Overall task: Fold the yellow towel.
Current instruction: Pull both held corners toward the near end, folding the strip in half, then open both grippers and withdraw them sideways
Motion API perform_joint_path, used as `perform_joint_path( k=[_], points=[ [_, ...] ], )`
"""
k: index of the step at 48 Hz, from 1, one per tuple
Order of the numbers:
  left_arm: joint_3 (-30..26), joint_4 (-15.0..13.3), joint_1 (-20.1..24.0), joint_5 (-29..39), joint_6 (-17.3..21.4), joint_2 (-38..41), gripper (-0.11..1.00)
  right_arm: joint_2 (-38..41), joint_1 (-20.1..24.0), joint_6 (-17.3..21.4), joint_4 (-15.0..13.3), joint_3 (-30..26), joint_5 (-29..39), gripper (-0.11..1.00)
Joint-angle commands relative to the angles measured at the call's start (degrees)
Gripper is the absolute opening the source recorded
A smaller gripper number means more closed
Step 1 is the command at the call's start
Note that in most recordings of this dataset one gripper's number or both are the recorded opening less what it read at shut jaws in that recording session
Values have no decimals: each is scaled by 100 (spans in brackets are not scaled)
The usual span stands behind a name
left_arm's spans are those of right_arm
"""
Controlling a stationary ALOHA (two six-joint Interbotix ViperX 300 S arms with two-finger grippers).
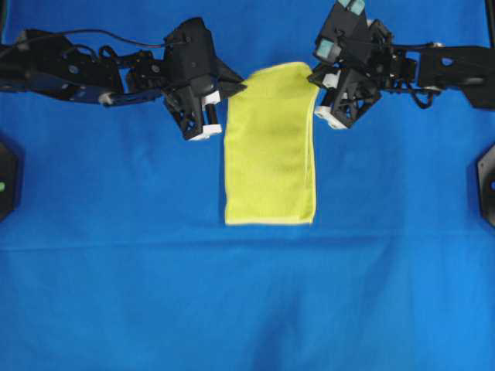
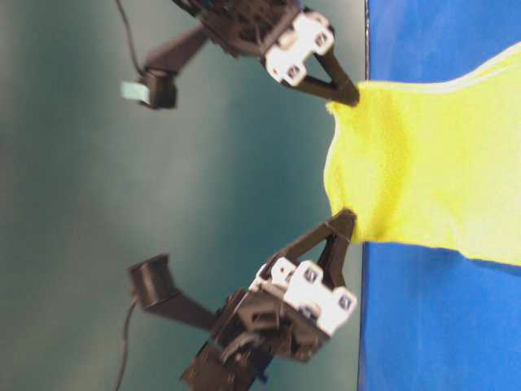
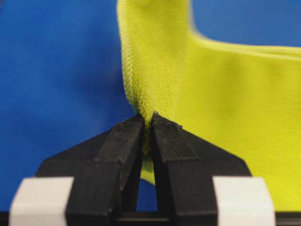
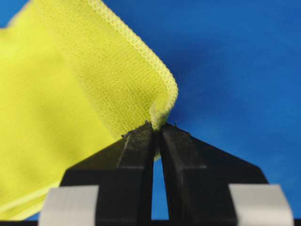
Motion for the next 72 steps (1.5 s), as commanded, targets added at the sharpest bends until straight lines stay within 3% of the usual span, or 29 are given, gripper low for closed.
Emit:
perform_joint_path(
  k=[1,14,22,44,55,56,65,67,72],
  points=[
    [88,9,-299,70,-70,-264,4,-246,272,114,18,35,79,5],
    [185,0,-1310,369,-308,-211,4,-255,1204,439,18,237,308,5],
    [141,0,-1652,343,-492,62,4,-62,1477,853,18,413,123,5],
    [105,0,-1731,193,-756,457,4,466,1626,1002,26,492,-659,5],
    [79,9,-1731,176,-756,457,25,563,1802,1002,18,360,-686,6],
    [70,0,-1740,167,-756,457,27,563,1811,1002,26,369,-686,8],
    [62,0,-1731,185,-738,369,46,466,1916,1002,26,316,-510,61],
    [70,0,-1740,211,-747,325,48,387,1942,1002,26,308,-448,64],
    [88,0,-1749,352,-747,114,51,88,2030,1002,26,272,-167,58]
  ],
)
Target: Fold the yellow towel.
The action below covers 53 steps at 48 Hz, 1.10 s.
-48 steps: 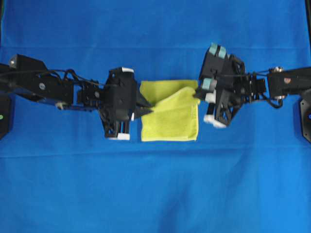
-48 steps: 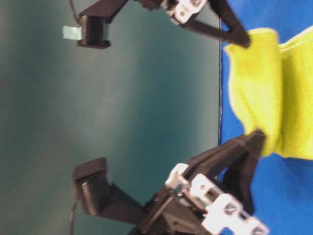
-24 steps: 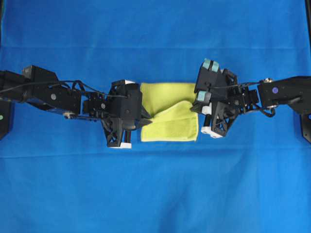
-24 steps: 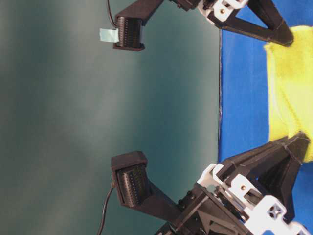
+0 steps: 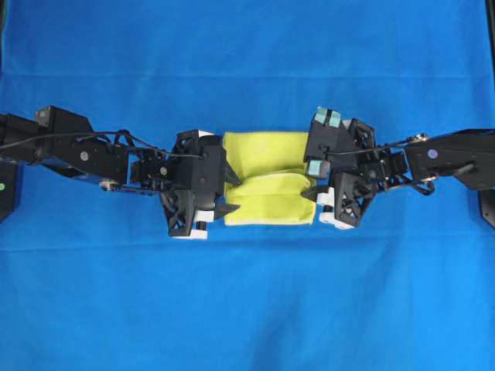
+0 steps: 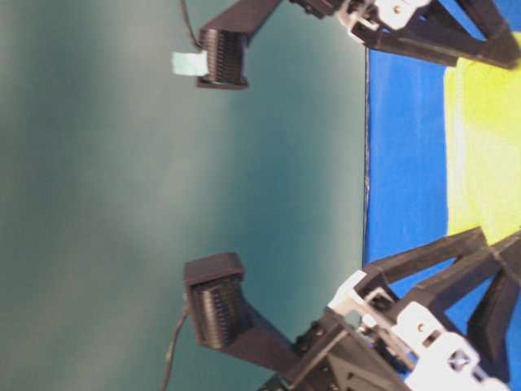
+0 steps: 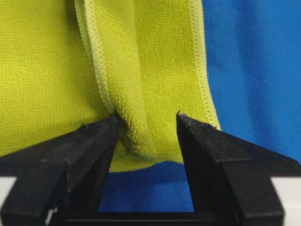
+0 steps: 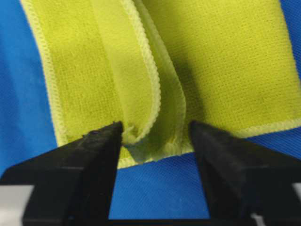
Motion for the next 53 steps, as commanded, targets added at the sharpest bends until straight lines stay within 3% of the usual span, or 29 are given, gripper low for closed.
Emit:
perform_joint_path(
  k=[1,11,20,53],
  points=[
    [-62,0,-44,105,0,-378,51,-439,114,9,9,-132,229,57],
    [18,9,-290,571,0,-1204,51,-1380,325,0,-18,-79,782,58],
    [316,9,-422,606,0,-1872,51,-2241,343,-9,-123,237,826,58],
    [2733,9,-343,-44,26,-5537,51,-5449,-53,-9,-606,2030,483,58]
  ],
)
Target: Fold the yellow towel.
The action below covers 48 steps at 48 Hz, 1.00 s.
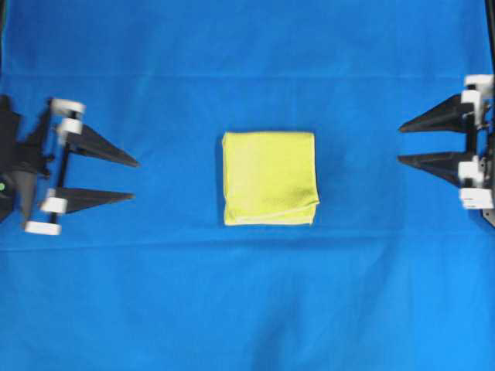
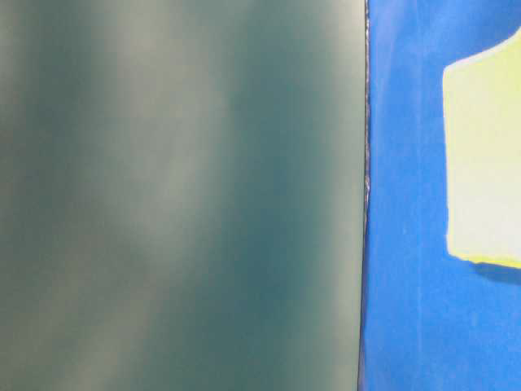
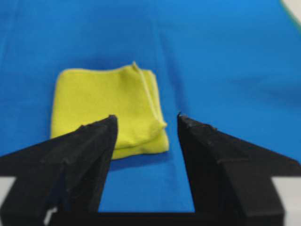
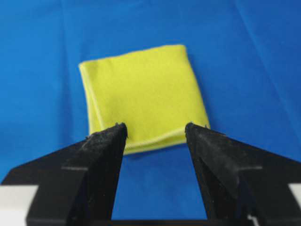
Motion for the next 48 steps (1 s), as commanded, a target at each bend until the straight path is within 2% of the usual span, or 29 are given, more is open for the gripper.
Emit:
perform_joint_path(
  k=[1,12,19,48],
  points=[
    [229,0,35,-79,9,-404,51,-299,-158,-9,-35,237,-272,58],
    [1055,0,62,-167,-35,-1397,51,-694,-659,0,18,1107,-1380,58],
    [1433,0,62,-237,-35,-1890,51,-571,-861,0,53,1336,-1854,58],
    [1503,0,123,-220,-35,-2065,51,-492,-870,-9,53,1345,-1881,58]
  ],
)
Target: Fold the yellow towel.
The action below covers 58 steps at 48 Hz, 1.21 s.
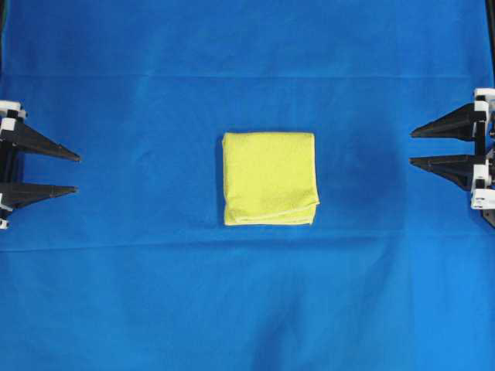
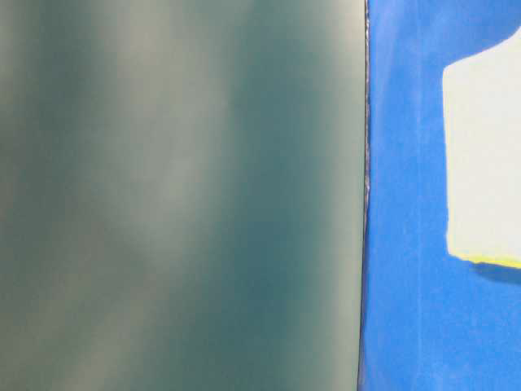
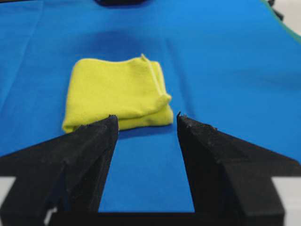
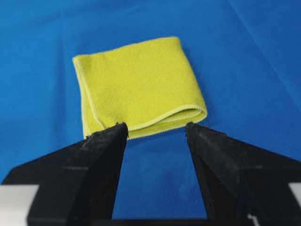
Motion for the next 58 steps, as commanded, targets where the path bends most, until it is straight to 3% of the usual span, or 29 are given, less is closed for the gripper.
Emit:
perform_joint_path(
  k=[1,58],
  points=[
    [-62,0,35,-44,-18,35,51,44,-9,-9,9,-88,-26,58],
    [-53,0,123,-35,-18,35,51,70,-9,-18,0,-79,-26,58]
  ],
)
